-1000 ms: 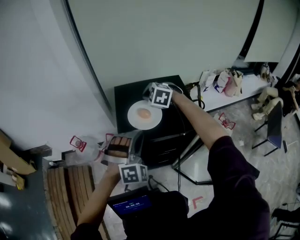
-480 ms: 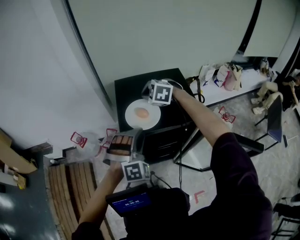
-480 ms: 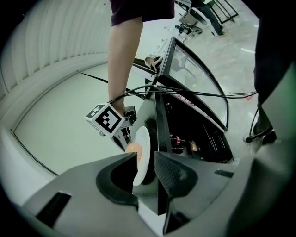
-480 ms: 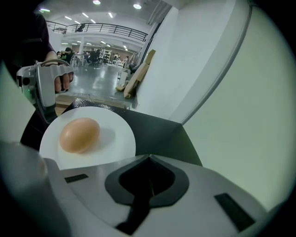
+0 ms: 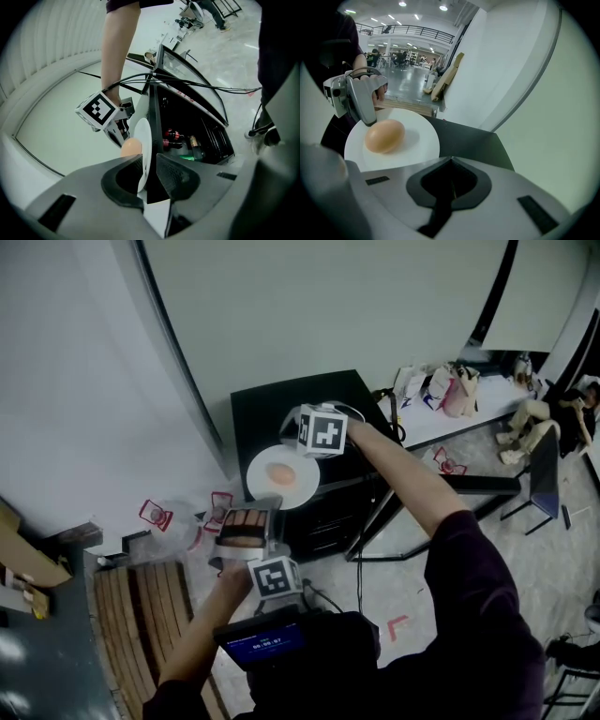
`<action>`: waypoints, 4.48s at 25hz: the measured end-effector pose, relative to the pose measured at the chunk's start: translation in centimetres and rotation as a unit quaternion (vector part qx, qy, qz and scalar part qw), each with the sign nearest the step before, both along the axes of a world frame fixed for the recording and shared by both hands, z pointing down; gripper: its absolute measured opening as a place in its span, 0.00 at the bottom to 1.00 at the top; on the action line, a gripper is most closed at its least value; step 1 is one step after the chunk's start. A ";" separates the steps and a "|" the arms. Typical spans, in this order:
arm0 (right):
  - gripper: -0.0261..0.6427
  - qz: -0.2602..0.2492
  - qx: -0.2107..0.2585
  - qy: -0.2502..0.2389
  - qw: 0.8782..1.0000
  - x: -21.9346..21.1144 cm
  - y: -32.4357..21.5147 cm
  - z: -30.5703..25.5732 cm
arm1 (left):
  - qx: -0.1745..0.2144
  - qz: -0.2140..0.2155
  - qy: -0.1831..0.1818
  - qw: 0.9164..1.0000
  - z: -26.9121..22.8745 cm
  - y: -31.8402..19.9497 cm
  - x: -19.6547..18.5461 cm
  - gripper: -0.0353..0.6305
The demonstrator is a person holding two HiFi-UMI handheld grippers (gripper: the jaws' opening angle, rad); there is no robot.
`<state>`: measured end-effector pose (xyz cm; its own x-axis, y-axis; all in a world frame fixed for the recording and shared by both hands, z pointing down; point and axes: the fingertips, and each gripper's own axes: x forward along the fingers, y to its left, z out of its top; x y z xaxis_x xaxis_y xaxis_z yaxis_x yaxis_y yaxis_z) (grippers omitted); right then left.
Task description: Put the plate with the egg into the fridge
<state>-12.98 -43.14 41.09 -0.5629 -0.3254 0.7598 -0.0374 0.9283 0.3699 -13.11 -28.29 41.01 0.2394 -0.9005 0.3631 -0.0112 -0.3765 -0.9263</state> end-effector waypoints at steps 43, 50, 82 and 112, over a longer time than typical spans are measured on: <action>0.05 0.341 0.128 -0.483 0.796 22.0 21.6 -4.4 | 0.103 0.003 -0.055 0.993 0.4 11.9 11.0 0.09; 0.05 0.351 0.106 -0.492 0.790 23.0 24.0 -2.0 | 0.096 0.003 -0.061 0.993 1.8 14.2 12.3 0.09; 0.05 0.381 0.013 -0.416 0.825 23.0 20.3 20.0 | -0.005 -0.083 -0.085 0.993 32.2 -8.2 11.4 0.09; 0.05 0.335 -0.005 -0.432 0.837 21.1 14.3 24.4 | -0.316 -0.083 -0.040 0.944 38.2 -7.3 11.6 0.39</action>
